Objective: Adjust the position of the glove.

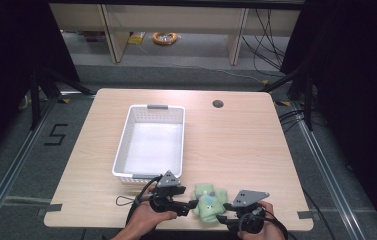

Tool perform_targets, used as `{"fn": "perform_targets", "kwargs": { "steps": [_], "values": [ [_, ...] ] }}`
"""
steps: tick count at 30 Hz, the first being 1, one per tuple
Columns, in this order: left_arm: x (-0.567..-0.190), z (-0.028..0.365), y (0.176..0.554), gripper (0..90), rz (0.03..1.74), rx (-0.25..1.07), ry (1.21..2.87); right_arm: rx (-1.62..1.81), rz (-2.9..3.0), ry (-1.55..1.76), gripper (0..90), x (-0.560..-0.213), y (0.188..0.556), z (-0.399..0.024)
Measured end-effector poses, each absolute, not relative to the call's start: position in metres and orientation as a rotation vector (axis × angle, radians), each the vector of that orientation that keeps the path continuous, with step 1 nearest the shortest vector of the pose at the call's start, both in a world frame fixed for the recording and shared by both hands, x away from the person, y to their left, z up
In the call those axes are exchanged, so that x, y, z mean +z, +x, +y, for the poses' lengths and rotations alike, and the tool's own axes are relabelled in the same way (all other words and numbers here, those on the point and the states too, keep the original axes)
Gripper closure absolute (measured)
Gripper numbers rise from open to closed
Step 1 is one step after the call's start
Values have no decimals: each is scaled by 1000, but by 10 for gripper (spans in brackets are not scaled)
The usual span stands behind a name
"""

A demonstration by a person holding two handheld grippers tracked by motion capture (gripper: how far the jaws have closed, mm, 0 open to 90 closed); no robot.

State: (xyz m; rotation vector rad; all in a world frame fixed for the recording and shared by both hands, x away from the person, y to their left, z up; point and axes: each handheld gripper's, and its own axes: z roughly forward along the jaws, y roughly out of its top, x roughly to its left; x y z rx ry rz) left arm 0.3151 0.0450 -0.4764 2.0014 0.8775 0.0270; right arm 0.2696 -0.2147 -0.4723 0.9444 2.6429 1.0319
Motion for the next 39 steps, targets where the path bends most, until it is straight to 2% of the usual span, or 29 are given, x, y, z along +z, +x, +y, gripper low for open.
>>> {"fn": "perform_targets", "kwargs": {
  "steps": [8, 15, 25, 30, 35, 39],
  "values": [
    [-478, 19, 338, 347, 842, 13, 2075, 1009, 2654, 973, 526, -482, 273, -208],
    [-474, 8, 342, 340, 815, 11, 2126, 1004, 2697, 949, 778, -488, 273, -207],
    [-483, 5, 342, 354, 795, -34, 2120, 1021, 2749, 842, 806, -484, 278, -221],
    [-487, 12, 342, 479, 788, -39, 2129, 1023, 2746, 856, 806, -485, 278, -222],
    [-490, 19, 342, 718, 839, -26, 2096, 1025, 2742, 921, 811, -486, 279, -224],
    [-491, 22, 341, 826, 851, -10, 2088, 1028, 2722, 925, 812, -487, 280, -223]
  ]
}}
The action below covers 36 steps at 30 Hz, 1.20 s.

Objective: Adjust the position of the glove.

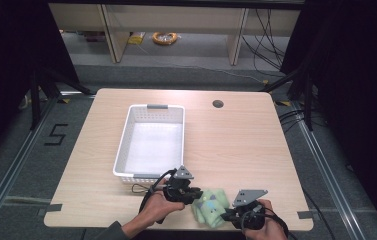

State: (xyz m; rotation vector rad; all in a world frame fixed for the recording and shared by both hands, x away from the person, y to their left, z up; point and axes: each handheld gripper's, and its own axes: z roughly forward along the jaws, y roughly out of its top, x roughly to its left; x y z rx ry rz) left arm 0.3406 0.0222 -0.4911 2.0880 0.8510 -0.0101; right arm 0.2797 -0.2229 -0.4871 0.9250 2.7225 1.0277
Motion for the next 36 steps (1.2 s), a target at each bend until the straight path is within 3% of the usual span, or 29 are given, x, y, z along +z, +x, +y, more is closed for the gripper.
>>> {"fn": "perform_targets", "kwargs": {
  "steps": [11, 18, 23, 31, 36],
  "values": [
    [-467, 39, 308, 856, 820, -45, 1991, 1019, 2672, 794, 821, -456, 284, -228],
    [-481, 38, 290, 853, 821, -130, 1987, 941, 2748, 534, 823, -435, 306, -216],
    [-487, 32, 292, 850, 842, -139, 1991, 838, 2821, 423, 823, -441, 329, -206],
    [-496, 29, 289, 824, 855, -129, 2010, 866, 2847, 542, 804, -457, 347, -213],
    [-499, 31, 287, 777, 874, -138, 2003, 898, 2815, 653, 687, -474, 349, -220]
  ]
}}
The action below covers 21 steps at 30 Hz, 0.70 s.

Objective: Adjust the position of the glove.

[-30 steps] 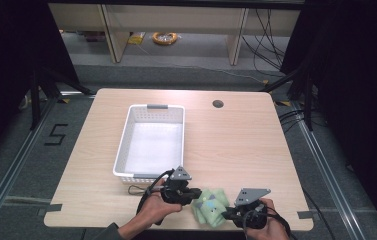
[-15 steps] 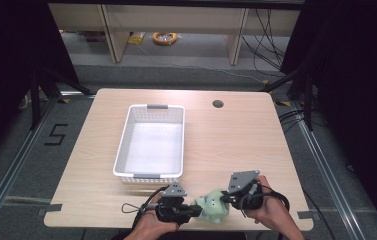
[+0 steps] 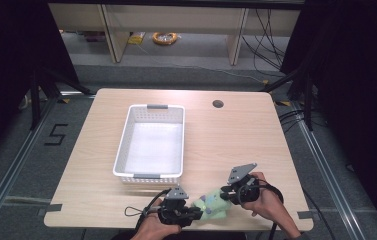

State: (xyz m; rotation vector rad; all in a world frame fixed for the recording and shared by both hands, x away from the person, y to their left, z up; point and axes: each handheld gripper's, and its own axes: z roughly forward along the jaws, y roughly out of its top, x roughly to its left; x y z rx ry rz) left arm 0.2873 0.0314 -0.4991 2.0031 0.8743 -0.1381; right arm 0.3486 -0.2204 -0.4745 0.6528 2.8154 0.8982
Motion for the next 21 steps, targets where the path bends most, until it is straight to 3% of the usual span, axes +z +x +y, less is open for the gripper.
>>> {"fn": "perform_targets", "kwargs": {
  "steps": [2, 10, 16, 21],
  "values": [
    [-499, 34, 287, 747, 880, -137, 2005, 918, 2770, 760, 609, -471, 348, -226],
    [-495, 52, 287, 568, 960, -153, 1936, 1077, 2605, 1111, 483, -457, 337, -241],
    [-496, 57, 288, 488, 1018, -145, 1909, 1125, 2591, 1151, 448, -455, 326, -231],
    [-501, 54, 288, 441, 1059, -172, 1914, 1065, 2643, 1232, 440, -473, 328, -224]
  ]
}}
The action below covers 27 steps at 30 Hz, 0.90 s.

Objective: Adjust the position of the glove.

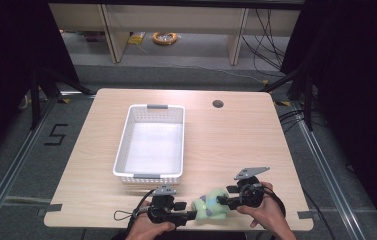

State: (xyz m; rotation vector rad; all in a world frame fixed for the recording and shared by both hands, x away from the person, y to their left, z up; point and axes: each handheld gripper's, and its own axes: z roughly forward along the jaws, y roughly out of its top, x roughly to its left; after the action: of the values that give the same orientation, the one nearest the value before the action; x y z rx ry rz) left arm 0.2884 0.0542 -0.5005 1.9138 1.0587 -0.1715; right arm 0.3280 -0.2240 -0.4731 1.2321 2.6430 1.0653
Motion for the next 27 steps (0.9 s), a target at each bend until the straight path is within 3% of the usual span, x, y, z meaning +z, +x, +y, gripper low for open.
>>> {"fn": "perform_targets", "kwargs": {
  "steps": [18, 27],
  "values": [
    [-512, 27, 298, 400, 1115, -223, 1952, 1131, 2732, 1367, 489, -497, 335, -229],
    [-515, 25, 302, 586, 1082, -206, 1945, 1166, 2745, 1370, 538, -500, 334, -229]
  ]
}}
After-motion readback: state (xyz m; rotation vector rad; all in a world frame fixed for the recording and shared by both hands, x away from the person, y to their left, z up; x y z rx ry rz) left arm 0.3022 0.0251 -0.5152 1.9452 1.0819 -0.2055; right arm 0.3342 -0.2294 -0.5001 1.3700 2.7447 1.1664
